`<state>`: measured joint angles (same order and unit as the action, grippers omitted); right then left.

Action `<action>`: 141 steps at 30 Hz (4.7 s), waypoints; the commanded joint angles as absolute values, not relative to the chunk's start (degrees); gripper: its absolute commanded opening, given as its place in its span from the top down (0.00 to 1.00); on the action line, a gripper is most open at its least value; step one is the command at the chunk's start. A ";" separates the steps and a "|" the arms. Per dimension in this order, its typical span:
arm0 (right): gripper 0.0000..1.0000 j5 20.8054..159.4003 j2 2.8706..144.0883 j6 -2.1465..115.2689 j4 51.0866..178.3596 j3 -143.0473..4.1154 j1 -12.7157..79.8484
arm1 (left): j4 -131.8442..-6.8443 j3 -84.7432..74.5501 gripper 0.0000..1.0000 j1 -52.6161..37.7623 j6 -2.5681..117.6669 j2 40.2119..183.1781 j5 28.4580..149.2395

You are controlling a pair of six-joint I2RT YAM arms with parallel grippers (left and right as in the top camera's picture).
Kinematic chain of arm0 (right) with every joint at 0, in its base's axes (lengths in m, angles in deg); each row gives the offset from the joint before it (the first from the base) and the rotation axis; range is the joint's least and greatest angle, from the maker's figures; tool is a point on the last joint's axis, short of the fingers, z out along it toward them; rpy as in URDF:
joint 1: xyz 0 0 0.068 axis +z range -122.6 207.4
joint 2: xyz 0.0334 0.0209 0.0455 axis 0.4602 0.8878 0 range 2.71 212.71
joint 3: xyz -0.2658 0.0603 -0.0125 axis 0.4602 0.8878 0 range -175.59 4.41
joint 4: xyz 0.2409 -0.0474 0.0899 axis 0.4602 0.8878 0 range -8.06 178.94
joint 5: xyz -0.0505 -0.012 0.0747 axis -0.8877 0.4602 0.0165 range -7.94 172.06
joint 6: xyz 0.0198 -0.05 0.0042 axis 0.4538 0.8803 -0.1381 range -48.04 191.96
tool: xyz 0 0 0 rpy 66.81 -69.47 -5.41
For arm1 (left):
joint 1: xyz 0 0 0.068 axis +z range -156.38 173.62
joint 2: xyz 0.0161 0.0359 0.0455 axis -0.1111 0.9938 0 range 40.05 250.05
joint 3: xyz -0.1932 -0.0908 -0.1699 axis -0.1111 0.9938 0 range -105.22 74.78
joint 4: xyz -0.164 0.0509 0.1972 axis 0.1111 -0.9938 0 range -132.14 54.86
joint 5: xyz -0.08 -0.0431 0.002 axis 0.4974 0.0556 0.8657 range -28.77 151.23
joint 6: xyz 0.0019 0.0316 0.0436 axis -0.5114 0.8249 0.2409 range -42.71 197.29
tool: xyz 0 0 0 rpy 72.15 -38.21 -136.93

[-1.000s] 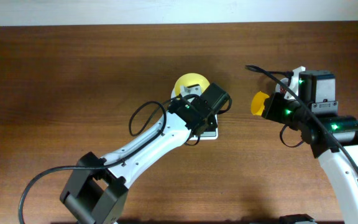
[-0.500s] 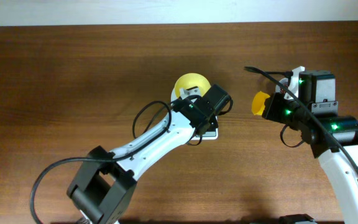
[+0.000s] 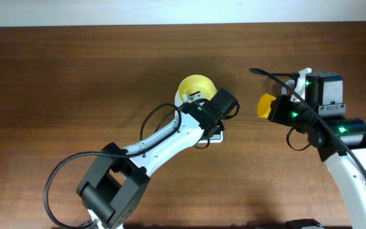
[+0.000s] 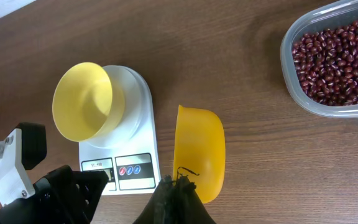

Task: Scoop item into bowl and weigh 50g on scale

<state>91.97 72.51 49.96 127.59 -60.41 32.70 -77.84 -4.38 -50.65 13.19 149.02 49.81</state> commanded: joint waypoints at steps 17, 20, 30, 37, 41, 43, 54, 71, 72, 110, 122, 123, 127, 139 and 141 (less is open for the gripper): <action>0.96 91.23 72.62 50.57 127.61 -61.50 33.01 | -75.85 -0.40 1.00 -53.62 8.05 149.98 43.19; 0.96 91.23 72.62 50.55 127.61 -61.50 33.01 | -75.80 -0.40 1.00 -53.62 8.05 150.00 42.88; 0.96 91.21 72.62 50.57 128.11 -61.50 33.01 | -73.27 -0.31 1.00 -53.64 7.81 152.75 42.99; 0.96 91.23 72.62 50.57 128.15 -61.50 33.01 | -73.27 -0.31 1.00 -53.64 7.42 152.78 42.99; 0.96 91.21 72.62 50.57 128.18 -61.50 33.01 | -73.05 -0.31 1.00 -53.62 7.42 152.75 42.95; 0.96 91.21 72.62 50.57 128.18 -61.50 33.01 | -72.61 -0.31 1.00 -53.62 7.42 152.75 42.71; 0.96 91.21 72.62 50.59 128.22 -61.50 33.01 | -71.13 -0.29 1.00 -53.64 7.40 152.86 40.61; 0.96 91.23 72.62 50.57 128.72 -61.50 33.01 | -71.32 -0.29 1.00 -53.64 7.42 152.88 40.61; 0.96 91.23 72.62 50.57 128.72 -61.50 33.01 | -71.32 -0.29 1.00 -53.64 7.42 152.88 40.61; 0.96 90.77 72.62 50.57 128.66 -61.50 33.01 | -72.22 -0.29 1.00 -53.64 7.42 152.88 40.39; 0.96 90.79 72.62 50.55 128.72 -61.50 33.01 | -72.22 -0.24 1.00 -53.64 7.42 153.12 40.41; 0.96 90.81 72.62 50.55 128.72 -61.50 33.01 | -72.22 -0.24 1.00 -53.64 7.42 153.26 40.44; 0.96 90.81 72.62 50.55 128.72 -61.50 33.01 | -72.20 -0.24 1.00 -53.64 7.42 153.56 40.44; 0.96 90.79 72.62 50.55 128.90 -61.50 33.01 | -72.02 -0.24 1.00 -53.64 7.40 153.61 40.50; 0.96 90.79 72.62 50.55 128.90 -61.50 33.01 | -72.02 -0.24 1.00 -53.64 7.42 153.63 40.48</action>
<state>91.95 72.51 49.94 128.70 -60.41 32.70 -71.93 -0.79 -53.51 7.99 152.95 41.64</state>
